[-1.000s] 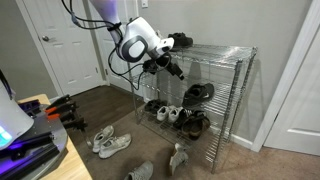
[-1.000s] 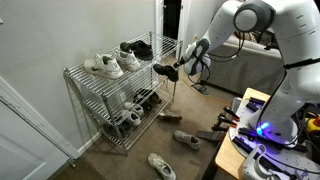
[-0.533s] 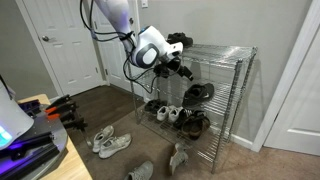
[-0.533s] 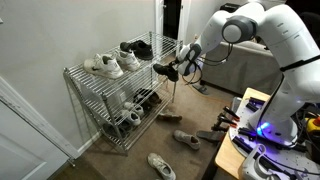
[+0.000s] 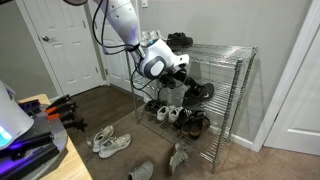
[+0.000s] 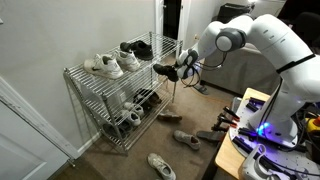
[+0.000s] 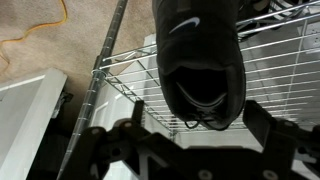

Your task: Pick the black sneaker from the middle rack and place it to the right of the black sneaker on the top rack

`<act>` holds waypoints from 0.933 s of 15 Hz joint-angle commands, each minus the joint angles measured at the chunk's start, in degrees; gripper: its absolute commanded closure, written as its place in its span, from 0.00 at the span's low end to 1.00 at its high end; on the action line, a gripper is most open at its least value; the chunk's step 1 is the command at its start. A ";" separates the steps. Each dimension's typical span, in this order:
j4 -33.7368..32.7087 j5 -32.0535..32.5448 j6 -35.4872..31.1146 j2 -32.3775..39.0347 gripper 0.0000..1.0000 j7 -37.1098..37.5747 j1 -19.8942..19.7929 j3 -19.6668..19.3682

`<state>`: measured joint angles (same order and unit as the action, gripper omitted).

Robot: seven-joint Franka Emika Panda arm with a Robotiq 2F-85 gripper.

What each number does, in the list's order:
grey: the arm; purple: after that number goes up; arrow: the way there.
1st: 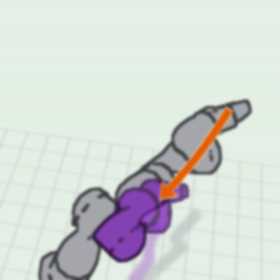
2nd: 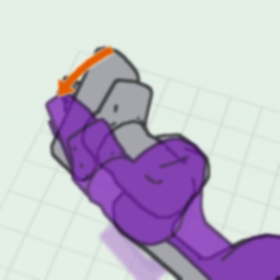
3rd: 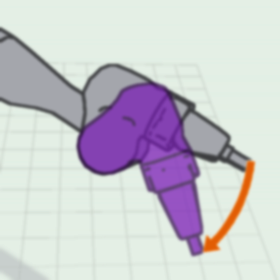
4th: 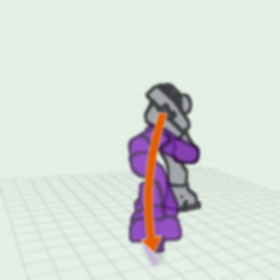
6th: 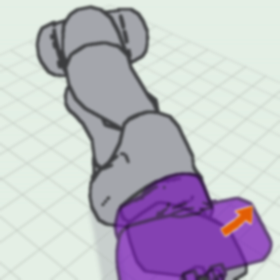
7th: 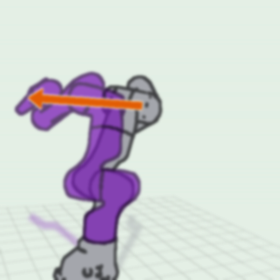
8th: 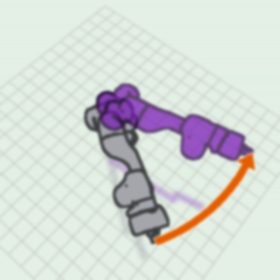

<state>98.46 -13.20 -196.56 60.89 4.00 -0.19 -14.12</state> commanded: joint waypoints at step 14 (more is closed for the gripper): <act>-10.72 8.52 5.60 7.32 0.00 -1.49 -6.34 8.21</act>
<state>89.72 -6.58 -192.09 67.13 3.85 -3.88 -7.86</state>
